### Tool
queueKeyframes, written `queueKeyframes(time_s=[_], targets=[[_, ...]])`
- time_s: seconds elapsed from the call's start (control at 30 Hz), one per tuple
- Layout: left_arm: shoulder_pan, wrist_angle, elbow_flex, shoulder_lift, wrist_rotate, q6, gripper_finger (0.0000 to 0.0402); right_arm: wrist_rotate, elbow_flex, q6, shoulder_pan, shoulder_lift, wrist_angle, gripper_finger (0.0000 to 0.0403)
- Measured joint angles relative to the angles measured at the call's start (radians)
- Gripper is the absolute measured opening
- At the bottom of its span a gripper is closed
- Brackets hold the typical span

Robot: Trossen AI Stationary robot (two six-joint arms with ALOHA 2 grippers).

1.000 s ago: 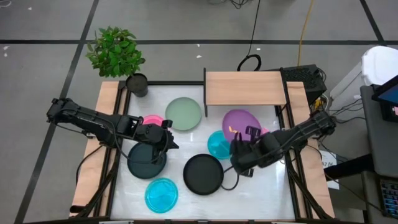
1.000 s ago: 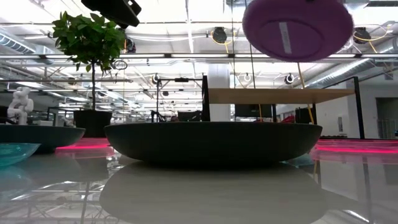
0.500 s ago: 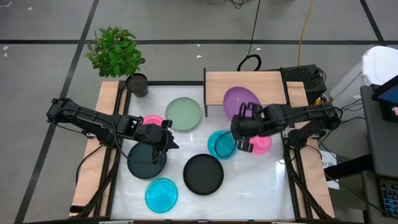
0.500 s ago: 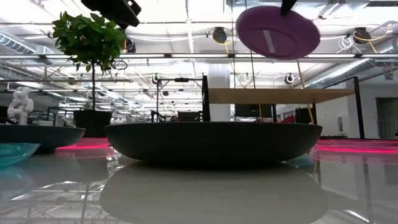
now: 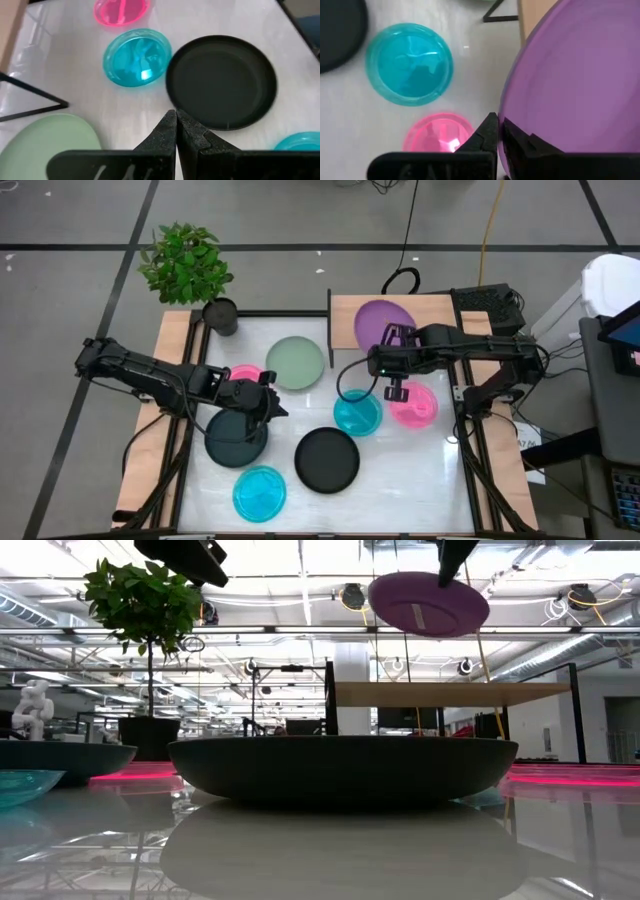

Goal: Place and stack plates onto a shelf
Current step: Put the violet plate on the shelf

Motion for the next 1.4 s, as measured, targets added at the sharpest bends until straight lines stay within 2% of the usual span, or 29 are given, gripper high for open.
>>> queueKeyframes(time_s=[0.63, 1.4], targets=[[0.021, 0.022, 0.0, 0.0, -0.03, 0.056, 0.0004, 0.015, 0.0, -0.313, -0.166, 0.0, 0.097, 0.0], [0.038, 0.022, 0.0, 0.0, -0.03, 0.068, 0.0004, 0.013, 0.0, -0.324, -0.311, 0.0, 0.003, 0.0]])
